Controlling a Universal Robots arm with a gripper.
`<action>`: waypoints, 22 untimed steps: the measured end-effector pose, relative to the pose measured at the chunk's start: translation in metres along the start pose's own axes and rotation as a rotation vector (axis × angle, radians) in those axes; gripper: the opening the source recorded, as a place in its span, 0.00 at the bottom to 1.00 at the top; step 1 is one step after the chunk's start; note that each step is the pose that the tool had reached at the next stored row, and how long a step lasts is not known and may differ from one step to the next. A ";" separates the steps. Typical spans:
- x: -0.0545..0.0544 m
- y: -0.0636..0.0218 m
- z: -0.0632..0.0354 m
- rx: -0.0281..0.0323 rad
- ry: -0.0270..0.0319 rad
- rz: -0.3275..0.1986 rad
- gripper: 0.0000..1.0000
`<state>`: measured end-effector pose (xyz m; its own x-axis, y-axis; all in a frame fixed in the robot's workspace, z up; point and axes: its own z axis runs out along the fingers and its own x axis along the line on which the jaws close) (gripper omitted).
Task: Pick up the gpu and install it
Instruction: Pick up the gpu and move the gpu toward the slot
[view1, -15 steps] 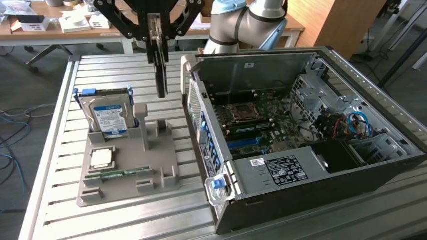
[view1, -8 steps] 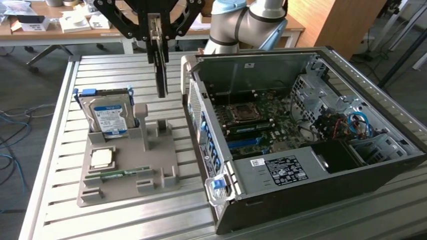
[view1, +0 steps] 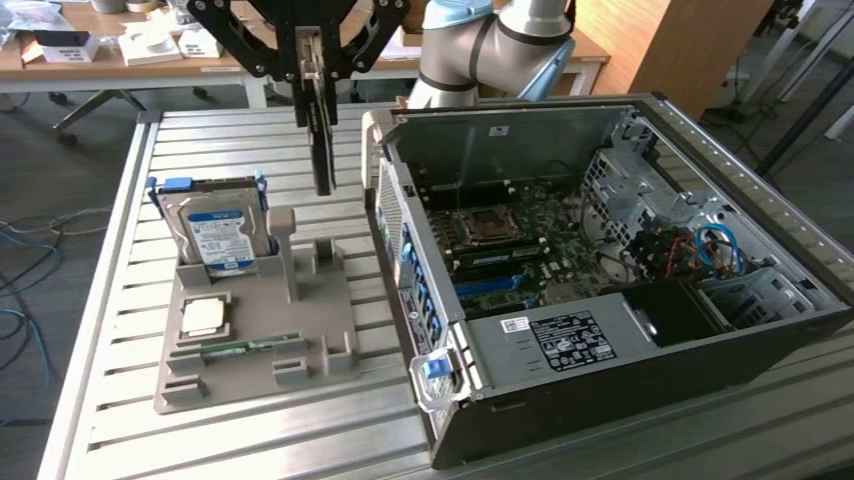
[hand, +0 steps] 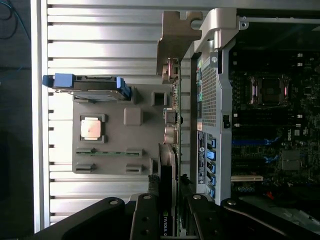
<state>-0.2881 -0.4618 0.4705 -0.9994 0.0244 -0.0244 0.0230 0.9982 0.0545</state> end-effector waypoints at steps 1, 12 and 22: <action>0.000 0.0000 0.0000 0.0000 0.0000 0.000 0.27; -0.032 0.0007 0.0008 -0.0001 0.0003 0.000 0.27; -0.077 0.0018 0.0020 -0.0001 0.0026 0.000 0.27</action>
<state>-0.2107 -0.4618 0.4705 -0.9995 0.0245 -0.0218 0.0232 0.9982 0.0545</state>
